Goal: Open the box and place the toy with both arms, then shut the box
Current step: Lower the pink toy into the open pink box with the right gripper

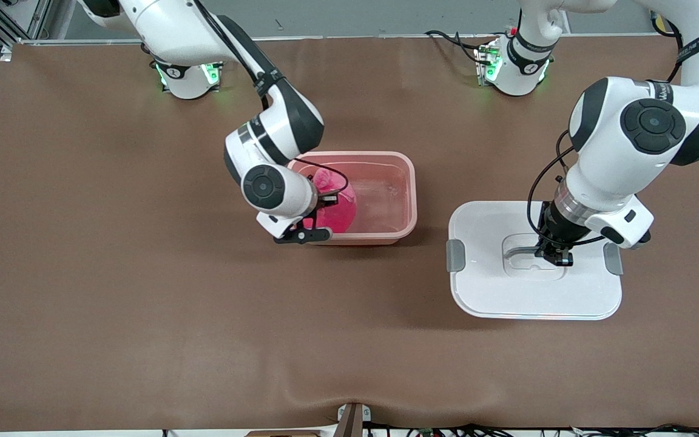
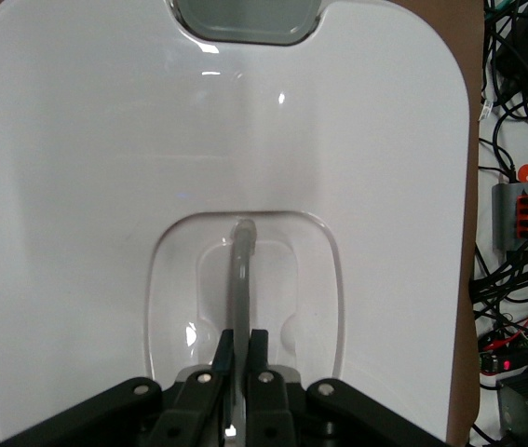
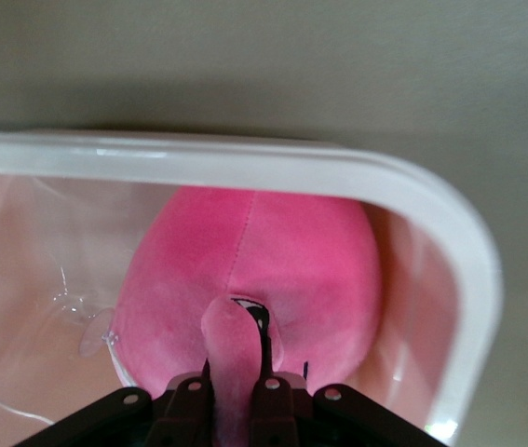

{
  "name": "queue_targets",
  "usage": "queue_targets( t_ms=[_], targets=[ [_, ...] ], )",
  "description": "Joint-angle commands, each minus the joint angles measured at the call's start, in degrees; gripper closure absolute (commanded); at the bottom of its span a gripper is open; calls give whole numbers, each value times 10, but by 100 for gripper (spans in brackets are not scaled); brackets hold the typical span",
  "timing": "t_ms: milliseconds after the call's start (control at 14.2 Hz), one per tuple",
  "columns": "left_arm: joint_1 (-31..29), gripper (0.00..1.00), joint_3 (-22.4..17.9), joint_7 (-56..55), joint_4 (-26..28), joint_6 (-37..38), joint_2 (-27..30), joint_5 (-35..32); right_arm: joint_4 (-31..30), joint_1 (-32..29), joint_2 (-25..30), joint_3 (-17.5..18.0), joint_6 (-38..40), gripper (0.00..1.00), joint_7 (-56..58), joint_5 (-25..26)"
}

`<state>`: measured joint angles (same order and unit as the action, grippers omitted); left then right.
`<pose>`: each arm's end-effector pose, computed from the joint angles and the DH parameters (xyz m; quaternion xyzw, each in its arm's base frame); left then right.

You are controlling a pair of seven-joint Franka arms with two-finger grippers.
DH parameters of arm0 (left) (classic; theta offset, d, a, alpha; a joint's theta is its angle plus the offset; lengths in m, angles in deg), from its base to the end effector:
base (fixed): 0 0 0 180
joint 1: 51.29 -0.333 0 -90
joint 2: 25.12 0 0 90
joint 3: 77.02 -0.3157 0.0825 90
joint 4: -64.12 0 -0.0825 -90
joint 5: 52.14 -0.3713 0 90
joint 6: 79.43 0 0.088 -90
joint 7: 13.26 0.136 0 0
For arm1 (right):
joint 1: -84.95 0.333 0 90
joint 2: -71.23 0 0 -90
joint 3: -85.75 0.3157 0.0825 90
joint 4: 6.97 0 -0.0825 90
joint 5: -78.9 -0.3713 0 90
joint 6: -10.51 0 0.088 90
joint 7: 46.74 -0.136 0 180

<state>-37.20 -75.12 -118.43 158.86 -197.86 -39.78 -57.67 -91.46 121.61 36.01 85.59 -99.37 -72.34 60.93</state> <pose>0.6232 -0.1690 0.4519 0.7224 0.6859 0.0735 0.0490 0.5274 0.4282 0.2860 -0.9860 -0.0285 0.1452 0.0771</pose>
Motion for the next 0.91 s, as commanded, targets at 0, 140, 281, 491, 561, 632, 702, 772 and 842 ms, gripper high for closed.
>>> queue_targets(
  t_ms=[0,140,281,491,561,632,702,772,842],
  targets=[
    [-6,100,5,9,13,-7,12,-2,16,29,-18,-6,-26,100,-13,8],
    [-6,100,5,9,13,-7,12,-2,16,52,-28,-6,-58,100,-24,7],
    [-6,100,5,9,13,-7,12,-2,15,76,-41,-6,-114,100,-37,6],
    [-6,100,5,10,13,-7,11,-2,14,105,-70,-6,-186,100,-59,5],
    [-6,100,5,10,13,-7,11,-2,14,110,-80,-6,-200,100,-61,5],
    [-6,100,5,10,13,-7,11,-2,14,113,-88,-6,-212,100,-62,6],
    [-6,100,5,9,14,-7,11,-2,14,117,-98,-6,-221,100,-63,6],
    [-6,100,5,10,14,-7,11,-2,14,121,-106,-6,-237,100,-63,6],
    [-6,100,5,10,14,-7,10,-2,14,121,-115,-6,-253,100,-63,6]
  ],
)
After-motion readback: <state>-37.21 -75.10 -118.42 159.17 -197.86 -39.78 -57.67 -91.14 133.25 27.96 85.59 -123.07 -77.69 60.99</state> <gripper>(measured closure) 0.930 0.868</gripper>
